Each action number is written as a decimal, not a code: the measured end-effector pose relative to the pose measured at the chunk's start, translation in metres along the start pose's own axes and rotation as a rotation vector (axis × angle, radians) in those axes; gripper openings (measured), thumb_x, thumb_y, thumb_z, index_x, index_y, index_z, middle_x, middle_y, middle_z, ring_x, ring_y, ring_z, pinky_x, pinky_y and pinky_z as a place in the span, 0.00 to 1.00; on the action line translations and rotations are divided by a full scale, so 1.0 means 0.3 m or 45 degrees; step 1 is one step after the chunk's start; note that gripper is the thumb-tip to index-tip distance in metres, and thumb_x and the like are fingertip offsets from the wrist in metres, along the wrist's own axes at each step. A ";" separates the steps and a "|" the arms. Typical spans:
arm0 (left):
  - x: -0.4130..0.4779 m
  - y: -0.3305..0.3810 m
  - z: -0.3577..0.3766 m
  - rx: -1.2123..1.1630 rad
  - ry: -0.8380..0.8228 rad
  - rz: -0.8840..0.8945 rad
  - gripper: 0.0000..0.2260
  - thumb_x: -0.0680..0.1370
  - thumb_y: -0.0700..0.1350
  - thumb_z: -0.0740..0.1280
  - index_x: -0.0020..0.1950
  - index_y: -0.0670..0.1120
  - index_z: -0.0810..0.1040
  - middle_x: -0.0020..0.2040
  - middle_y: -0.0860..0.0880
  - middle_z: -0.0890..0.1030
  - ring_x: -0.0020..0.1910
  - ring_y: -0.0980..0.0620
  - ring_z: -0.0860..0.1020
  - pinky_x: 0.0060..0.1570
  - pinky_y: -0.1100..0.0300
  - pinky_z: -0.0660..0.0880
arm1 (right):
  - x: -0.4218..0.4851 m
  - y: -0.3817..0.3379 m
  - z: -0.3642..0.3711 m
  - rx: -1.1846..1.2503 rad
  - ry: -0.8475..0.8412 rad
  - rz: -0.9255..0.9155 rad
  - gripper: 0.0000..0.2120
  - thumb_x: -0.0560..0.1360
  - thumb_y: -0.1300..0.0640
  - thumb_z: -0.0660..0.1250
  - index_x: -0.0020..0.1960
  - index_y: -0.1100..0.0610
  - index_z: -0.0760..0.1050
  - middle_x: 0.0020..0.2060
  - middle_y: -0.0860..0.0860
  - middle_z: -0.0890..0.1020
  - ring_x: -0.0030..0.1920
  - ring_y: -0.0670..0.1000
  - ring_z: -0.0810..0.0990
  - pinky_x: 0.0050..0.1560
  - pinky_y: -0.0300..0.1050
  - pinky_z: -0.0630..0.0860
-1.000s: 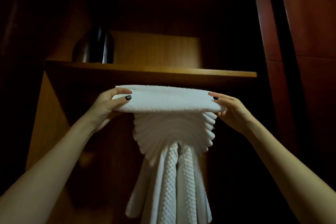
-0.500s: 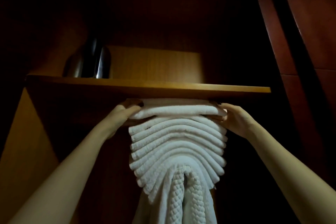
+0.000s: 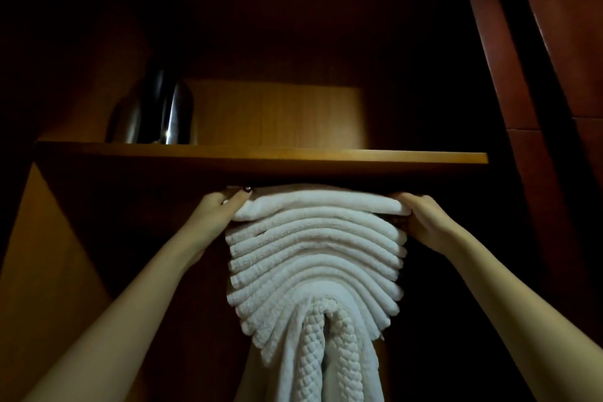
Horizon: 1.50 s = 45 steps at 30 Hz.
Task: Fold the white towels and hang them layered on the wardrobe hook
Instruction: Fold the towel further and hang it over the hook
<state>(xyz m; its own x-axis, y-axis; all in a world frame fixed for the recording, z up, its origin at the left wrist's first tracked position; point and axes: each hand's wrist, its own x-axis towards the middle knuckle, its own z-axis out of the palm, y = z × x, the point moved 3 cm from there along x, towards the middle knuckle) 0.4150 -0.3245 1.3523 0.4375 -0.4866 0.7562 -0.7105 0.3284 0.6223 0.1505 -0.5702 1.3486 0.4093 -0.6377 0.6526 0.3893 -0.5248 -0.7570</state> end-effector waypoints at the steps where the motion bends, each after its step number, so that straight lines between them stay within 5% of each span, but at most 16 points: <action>1: -0.005 0.016 0.008 0.037 -0.012 -0.001 0.19 0.80 0.56 0.63 0.48 0.41 0.83 0.42 0.49 0.86 0.42 0.55 0.83 0.43 0.63 0.76 | -0.005 0.007 0.005 -0.063 0.021 0.004 0.10 0.75 0.59 0.64 0.43 0.65 0.80 0.38 0.59 0.83 0.39 0.56 0.83 0.39 0.47 0.78; 4: -0.032 0.037 0.048 0.295 -0.073 0.002 0.21 0.80 0.58 0.61 0.37 0.43 0.77 0.36 0.50 0.83 0.38 0.52 0.80 0.36 0.66 0.74 | -0.013 0.032 0.029 -0.370 0.114 -0.006 0.10 0.75 0.58 0.62 0.37 0.60 0.75 0.32 0.55 0.77 0.35 0.53 0.76 0.35 0.45 0.72; 7: -0.048 0.034 0.052 0.845 0.063 -0.012 0.21 0.80 0.62 0.57 0.44 0.48 0.79 0.67 0.37 0.71 0.66 0.40 0.68 0.61 0.51 0.68 | -0.026 -0.004 0.040 -0.752 0.250 -0.124 0.16 0.77 0.57 0.61 0.30 0.58 0.68 0.27 0.53 0.73 0.29 0.52 0.71 0.29 0.42 0.66; 8: -0.057 0.048 0.050 1.040 0.123 0.056 0.21 0.81 0.62 0.55 0.49 0.50 0.80 0.69 0.38 0.67 0.68 0.39 0.65 0.63 0.48 0.66 | -0.030 -0.027 0.047 -0.886 0.285 -0.203 0.19 0.77 0.56 0.61 0.28 0.58 0.67 0.26 0.52 0.73 0.27 0.51 0.71 0.28 0.42 0.65; 10: -0.064 0.077 0.065 1.212 0.139 0.284 0.20 0.82 0.60 0.52 0.60 0.51 0.78 0.63 0.42 0.73 0.62 0.41 0.70 0.55 0.50 0.67 | -0.042 -0.078 0.086 -1.051 0.273 -0.427 0.22 0.79 0.52 0.60 0.26 0.56 0.67 0.24 0.50 0.73 0.26 0.50 0.70 0.28 0.44 0.63; 13: -0.060 0.095 0.114 1.181 -0.117 0.434 0.20 0.81 0.62 0.50 0.68 0.57 0.68 0.56 0.47 0.75 0.57 0.43 0.75 0.50 0.51 0.65 | -0.061 -0.123 0.178 -1.166 -0.035 -0.644 0.21 0.81 0.44 0.58 0.31 0.49 0.70 0.28 0.44 0.75 0.31 0.44 0.73 0.31 0.43 0.66; 18: -0.003 0.090 0.141 1.468 -0.210 0.521 0.38 0.68 0.75 0.35 0.70 0.61 0.60 0.56 0.45 0.79 0.55 0.40 0.78 0.47 0.48 0.67 | -0.020 -0.067 0.201 -1.295 -0.201 -0.511 0.22 0.77 0.32 0.54 0.35 0.46 0.68 0.38 0.47 0.77 0.42 0.52 0.77 0.42 0.46 0.69; 25: 0.026 0.025 0.161 1.348 -0.214 0.357 0.40 0.63 0.81 0.34 0.64 0.62 0.62 0.61 0.44 0.79 0.56 0.37 0.78 0.45 0.51 0.68 | 0.000 -0.028 0.185 -1.405 -0.134 -0.333 0.39 0.66 0.18 0.44 0.38 0.52 0.74 0.41 0.50 0.78 0.40 0.52 0.77 0.42 0.47 0.70; 30: 0.000 -0.003 0.129 1.046 -0.181 0.170 0.37 0.66 0.78 0.43 0.62 0.59 0.72 0.60 0.49 0.80 0.56 0.44 0.77 0.58 0.45 0.73 | -0.023 -0.004 0.180 -1.367 -0.108 -0.267 0.30 0.69 0.21 0.45 0.41 0.45 0.70 0.45 0.50 0.77 0.44 0.53 0.75 0.46 0.47 0.69; 33: -0.021 0.012 0.131 1.102 -0.228 0.112 0.33 0.72 0.75 0.47 0.69 0.58 0.68 0.64 0.49 0.77 0.60 0.43 0.76 0.62 0.41 0.70 | -0.034 -0.025 0.191 -1.363 -0.154 -0.187 0.36 0.71 0.22 0.46 0.56 0.49 0.75 0.56 0.55 0.80 0.54 0.58 0.78 0.58 0.53 0.73; 37: -0.044 0.074 0.135 1.262 -0.229 0.181 0.28 0.78 0.68 0.52 0.74 0.57 0.62 0.71 0.47 0.71 0.69 0.41 0.67 0.67 0.34 0.60 | -0.066 -0.059 0.201 -1.377 -0.126 -0.149 0.37 0.75 0.26 0.47 0.66 0.53 0.71 0.62 0.56 0.78 0.64 0.60 0.74 0.69 0.64 0.63; 41: -0.105 0.164 0.164 1.210 -0.187 0.353 0.26 0.80 0.62 0.56 0.77 0.57 0.59 0.77 0.53 0.60 0.78 0.47 0.51 0.70 0.30 0.47 | -0.142 -0.054 0.178 -1.366 -0.039 -0.255 0.30 0.78 0.33 0.54 0.74 0.49 0.63 0.70 0.56 0.71 0.74 0.62 0.61 0.71 0.70 0.50; 45: -0.237 0.198 0.205 1.227 -0.122 0.472 0.25 0.82 0.58 0.57 0.78 0.56 0.58 0.79 0.55 0.57 0.79 0.52 0.47 0.72 0.33 0.44 | -0.288 -0.047 0.172 -1.375 0.047 -0.478 0.30 0.80 0.37 0.55 0.78 0.45 0.56 0.78 0.53 0.59 0.79 0.59 0.46 0.72 0.70 0.44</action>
